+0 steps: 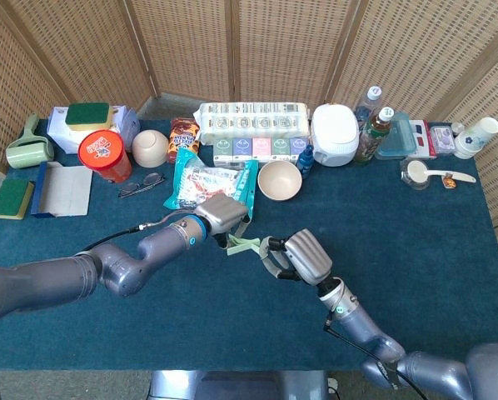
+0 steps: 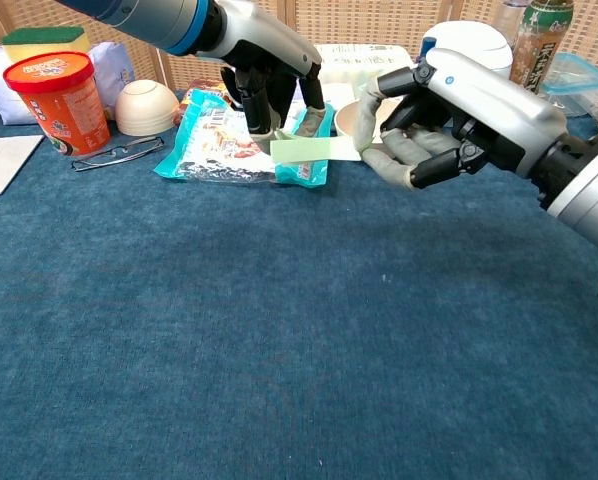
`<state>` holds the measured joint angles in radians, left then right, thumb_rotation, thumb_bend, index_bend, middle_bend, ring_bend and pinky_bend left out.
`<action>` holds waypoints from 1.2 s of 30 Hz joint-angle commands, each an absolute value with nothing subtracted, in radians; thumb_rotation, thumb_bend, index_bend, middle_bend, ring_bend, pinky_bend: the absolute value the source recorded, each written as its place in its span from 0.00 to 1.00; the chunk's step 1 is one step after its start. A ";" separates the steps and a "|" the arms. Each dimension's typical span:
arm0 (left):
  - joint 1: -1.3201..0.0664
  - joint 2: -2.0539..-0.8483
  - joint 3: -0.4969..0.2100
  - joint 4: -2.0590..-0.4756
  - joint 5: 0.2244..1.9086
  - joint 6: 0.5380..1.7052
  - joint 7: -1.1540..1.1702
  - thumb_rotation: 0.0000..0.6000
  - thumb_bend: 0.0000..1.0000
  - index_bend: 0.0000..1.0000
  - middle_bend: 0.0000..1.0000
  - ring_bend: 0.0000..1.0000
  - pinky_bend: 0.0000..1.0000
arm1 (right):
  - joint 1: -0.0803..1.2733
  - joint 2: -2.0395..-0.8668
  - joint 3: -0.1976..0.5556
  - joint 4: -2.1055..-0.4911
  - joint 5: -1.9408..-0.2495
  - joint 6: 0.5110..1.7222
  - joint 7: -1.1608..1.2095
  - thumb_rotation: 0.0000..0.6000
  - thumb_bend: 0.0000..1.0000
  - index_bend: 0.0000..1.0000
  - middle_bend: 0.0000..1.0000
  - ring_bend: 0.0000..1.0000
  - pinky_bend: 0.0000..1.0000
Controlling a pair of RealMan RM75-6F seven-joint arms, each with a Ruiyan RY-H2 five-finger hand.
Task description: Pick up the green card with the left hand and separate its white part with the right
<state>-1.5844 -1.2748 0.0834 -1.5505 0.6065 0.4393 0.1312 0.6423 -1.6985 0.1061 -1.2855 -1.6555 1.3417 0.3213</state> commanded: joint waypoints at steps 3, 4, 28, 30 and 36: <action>-1.581 -1.276 0.089 -1.552 0.602 0.457 0.141 1.00 0.43 0.65 1.00 1.00 1.00 | 0.638 -1.695 0.108 -1.285 -1.652 1.348 0.331 1.00 0.46 0.80 0.93 0.99 0.94; -1.580 -1.276 0.091 -1.552 0.602 0.462 0.144 1.00 0.43 0.65 1.00 1.00 1.00 | 0.637 -1.694 0.107 -1.285 -1.652 1.348 0.332 1.00 0.46 0.81 0.93 0.99 0.94; -1.481 -1.213 0.111 -1.595 0.618 0.508 0.145 1.00 0.44 0.68 1.00 1.00 1.00 | 0.611 -1.628 0.087 -1.294 -1.642 1.340 0.352 1.00 0.47 0.80 0.92 0.98 0.93; -1.465 -1.202 0.110 -1.605 0.632 0.512 0.142 1.00 0.44 0.68 1.00 1.00 1.00 | 0.611 -1.610 0.078 -1.298 -1.642 1.325 0.360 1.00 0.47 0.75 0.88 0.95 0.91; -1.430 -1.183 0.106 -1.629 0.672 0.535 0.146 1.00 0.43 0.64 1.00 1.00 1.00 | 0.616 -1.570 0.057 -1.319 -1.640 1.279 0.370 1.00 0.47 0.40 0.61 0.76 0.75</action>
<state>-1.4358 -1.1870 0.1066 -1.6243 0.6657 0.5301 0.1444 0.6142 -1.5750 0.0613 -1.3146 -1.6409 1.2848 0.3682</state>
